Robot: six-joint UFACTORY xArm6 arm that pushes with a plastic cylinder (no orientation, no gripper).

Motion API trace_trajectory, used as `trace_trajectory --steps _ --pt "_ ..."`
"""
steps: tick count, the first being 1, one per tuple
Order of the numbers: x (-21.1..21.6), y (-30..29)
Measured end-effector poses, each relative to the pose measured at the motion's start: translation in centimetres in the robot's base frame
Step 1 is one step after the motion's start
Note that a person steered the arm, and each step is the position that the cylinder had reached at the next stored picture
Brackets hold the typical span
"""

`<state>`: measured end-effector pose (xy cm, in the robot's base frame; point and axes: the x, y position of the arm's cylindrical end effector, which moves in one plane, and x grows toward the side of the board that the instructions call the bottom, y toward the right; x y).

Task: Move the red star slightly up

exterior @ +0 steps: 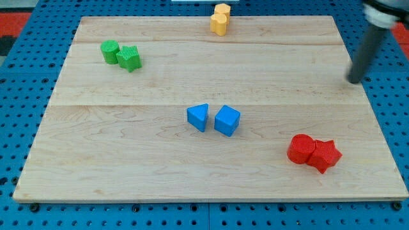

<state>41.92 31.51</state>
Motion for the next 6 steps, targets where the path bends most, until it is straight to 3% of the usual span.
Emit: trace_trajectory --steps 2,3,4,5,6 --pt "17.3 1.6" --pt "17.8 -7.5" --pt "13.5 -13.0" --pt "8.2 -14.7" --pt "6.7 -15.2"
